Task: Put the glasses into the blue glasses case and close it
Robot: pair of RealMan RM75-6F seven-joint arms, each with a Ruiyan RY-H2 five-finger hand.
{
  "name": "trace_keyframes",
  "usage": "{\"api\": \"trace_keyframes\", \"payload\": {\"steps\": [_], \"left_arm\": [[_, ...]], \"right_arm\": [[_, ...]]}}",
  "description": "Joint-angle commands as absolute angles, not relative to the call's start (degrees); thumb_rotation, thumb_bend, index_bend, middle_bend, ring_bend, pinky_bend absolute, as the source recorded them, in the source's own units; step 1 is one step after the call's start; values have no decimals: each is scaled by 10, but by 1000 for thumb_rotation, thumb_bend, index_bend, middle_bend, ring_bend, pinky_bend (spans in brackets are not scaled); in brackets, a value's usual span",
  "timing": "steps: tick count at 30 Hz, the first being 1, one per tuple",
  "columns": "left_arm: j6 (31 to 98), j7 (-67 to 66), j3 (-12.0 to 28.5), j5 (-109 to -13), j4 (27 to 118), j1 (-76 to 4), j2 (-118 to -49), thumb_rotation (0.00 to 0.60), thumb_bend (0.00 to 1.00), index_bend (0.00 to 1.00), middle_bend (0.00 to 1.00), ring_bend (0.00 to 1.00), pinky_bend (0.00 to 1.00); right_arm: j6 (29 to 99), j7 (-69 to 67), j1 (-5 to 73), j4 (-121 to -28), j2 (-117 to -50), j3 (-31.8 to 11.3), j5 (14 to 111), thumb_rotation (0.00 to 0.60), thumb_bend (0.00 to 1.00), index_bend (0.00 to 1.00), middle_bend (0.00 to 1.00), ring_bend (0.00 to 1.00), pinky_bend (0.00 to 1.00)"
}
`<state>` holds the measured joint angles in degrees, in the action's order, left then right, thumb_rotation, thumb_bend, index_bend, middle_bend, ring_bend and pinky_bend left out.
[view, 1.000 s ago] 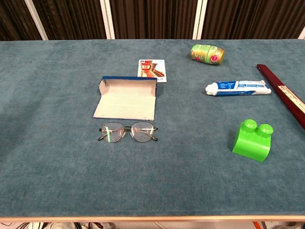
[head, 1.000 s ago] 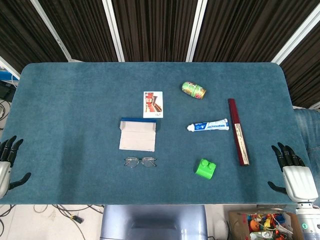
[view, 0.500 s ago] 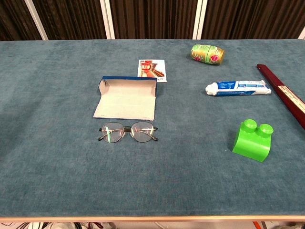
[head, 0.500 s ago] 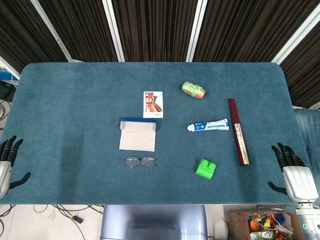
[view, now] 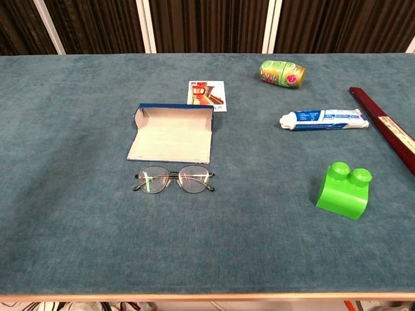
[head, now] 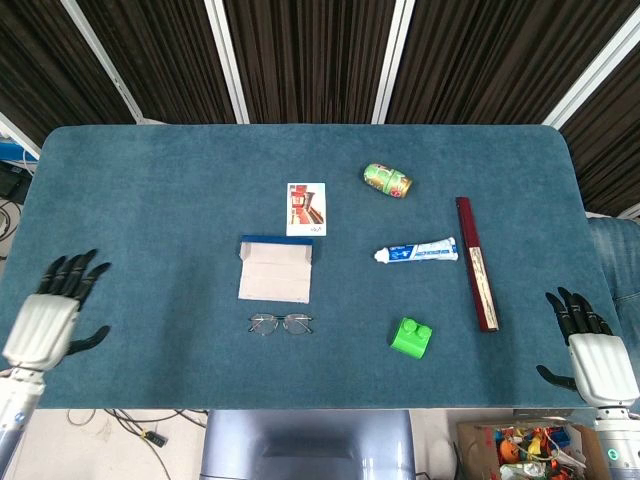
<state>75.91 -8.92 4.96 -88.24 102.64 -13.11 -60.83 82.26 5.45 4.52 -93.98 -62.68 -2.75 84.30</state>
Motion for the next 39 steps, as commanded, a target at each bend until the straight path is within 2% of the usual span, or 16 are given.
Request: {"api": "trace_keyframes", "payload": {"steps": [1, 6, 10, 14, 24, 32, 39], "left_arm": [[660, -79, 84, -843, 1087, -204, -586, 600, 187, 163, 10, 0, 0], [527, -110, 120, -717, 1115, -287, -573, 600, 216, 208, 10, 0, 0], [486, -161, 142, -605, 1110, -344, -595, 600, 239, 261, 10, 0, 0], [493, -217, 150, -513, 1107, -390, -634, 600, 238, 289, 10, 0, 0], [544, -330, 132, -303, 1095, -489, -728, 600, 238, 328, 9, 0, 0], [621, -394, 121, -224, 1075, -544, -812, 600, 237, 365, 14, 0, 0], [650, -412, 115, -203, 1060, -565, -866, 600, 236, 379, 22, 0, 0]], "right_arm": [[822, 55, 45, -940, -627, -27, 843, 600, 61, 0, 0, 0, 226], [820, 56, 46, -941, -627, -27, 840, 600, 62, 0, 0, 0, 226], [818, 55, 46, -943, -627, -28, 836, 600, 61, 0, 0, 0, 226], [816, 56, 45, -945, -627, -29, 832, 600, 62, 0, 0, 0, 226], [811, 57, 46, -949, -625, -30, 824, 600, 61, 0, 0, 0, 226], [807, 55, 47, -950, -623, -32, 820, 600, 62, 0, 0, 0, 226], [806, 52, 47, -951, -622, -32, 818, 600, 62, 0, 0, 0, 226]]}}
